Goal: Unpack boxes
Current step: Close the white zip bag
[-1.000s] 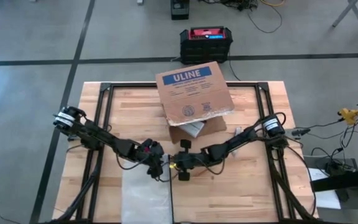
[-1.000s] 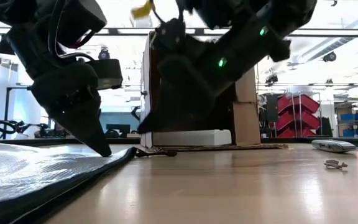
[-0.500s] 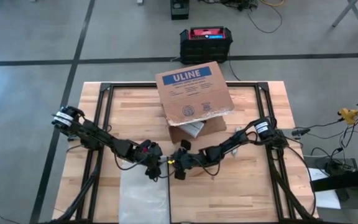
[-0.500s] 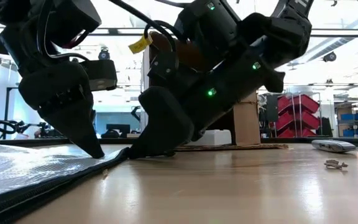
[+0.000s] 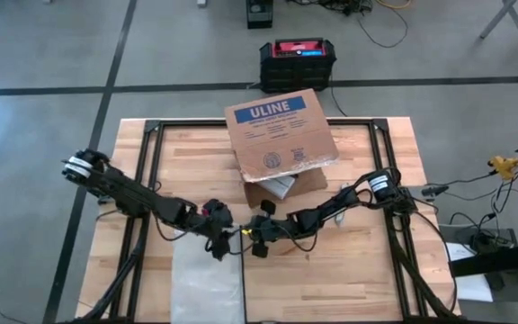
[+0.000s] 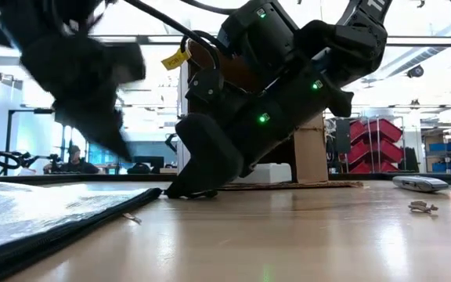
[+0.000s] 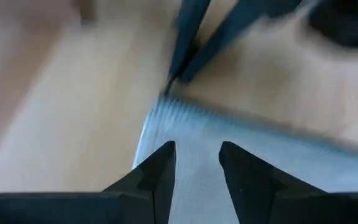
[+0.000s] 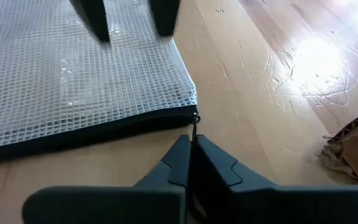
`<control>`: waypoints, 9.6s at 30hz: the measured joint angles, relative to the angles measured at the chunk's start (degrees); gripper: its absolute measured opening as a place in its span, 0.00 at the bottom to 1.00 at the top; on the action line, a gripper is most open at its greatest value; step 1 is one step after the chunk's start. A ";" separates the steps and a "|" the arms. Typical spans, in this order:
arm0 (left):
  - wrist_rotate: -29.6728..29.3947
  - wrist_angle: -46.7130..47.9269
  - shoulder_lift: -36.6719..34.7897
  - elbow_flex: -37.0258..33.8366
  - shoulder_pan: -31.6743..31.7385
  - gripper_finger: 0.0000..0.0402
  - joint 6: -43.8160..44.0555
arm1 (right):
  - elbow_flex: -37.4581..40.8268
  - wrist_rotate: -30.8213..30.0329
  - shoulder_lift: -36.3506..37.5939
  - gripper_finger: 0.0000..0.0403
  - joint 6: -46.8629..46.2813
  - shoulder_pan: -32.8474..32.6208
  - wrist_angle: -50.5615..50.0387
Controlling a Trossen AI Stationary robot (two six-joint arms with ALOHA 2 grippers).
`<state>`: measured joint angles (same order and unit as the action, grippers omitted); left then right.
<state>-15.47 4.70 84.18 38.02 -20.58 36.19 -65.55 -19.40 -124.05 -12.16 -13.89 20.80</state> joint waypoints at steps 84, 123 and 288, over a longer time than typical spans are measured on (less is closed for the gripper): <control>-10.34 -15.51 14.19 -7.42 5.49 0.29 7.99 | -0.06 0.40 5.17 0.00 -3.26 -4.70 -7.29; 12.32 -25.18 11.85 -5.99 11.79 0.29 -9.22 | -2.33 -6.90 6.88 0.00 13.73 0.63 -13.16; 27.60 51.96 -30.13 26.27 22.82 0.00 -23.78 | -28.83 -12.38 29.61 0.00 4.97 -15.03 -80.35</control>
<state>12.12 56.65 54.05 64.29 2.24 12.41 -94.39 -31.78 -94.44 -7.19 -28.92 -59.55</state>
